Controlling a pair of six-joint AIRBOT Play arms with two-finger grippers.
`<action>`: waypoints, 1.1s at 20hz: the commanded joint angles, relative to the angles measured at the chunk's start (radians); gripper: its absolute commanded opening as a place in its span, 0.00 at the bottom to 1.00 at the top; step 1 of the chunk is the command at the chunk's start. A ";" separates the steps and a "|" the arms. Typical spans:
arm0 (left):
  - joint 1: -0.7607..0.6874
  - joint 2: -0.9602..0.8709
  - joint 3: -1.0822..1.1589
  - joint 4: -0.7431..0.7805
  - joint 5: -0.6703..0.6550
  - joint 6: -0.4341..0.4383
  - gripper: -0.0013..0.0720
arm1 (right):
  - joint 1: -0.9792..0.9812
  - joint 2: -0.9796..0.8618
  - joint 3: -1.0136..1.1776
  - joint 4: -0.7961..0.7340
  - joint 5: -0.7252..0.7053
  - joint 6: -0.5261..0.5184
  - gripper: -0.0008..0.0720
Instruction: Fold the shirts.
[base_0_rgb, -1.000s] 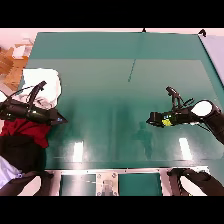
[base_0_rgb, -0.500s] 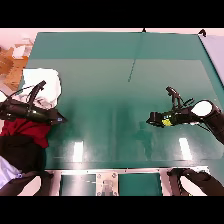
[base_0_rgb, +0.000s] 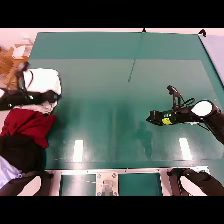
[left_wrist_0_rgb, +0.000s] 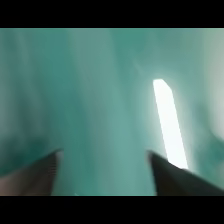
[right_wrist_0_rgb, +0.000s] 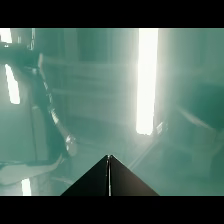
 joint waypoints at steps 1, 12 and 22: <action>0.001 -0.050 0.122 0.256 0.404 -0.013 0.96 | 0.001 0.000 0.000 0.005 -0.066 0.000 0.03; 0.117 -0.603 0.397 0.460 0.124 -0.034 0.96 | 0.000 0.000 0.001 0.005 -0.159 0.000 0.38; 0.095 -0.602 0.599 0.191 -0.055 -0.034 0.04 | -0.001 0.000 0.017 0.030 -0.123 0.000 0.20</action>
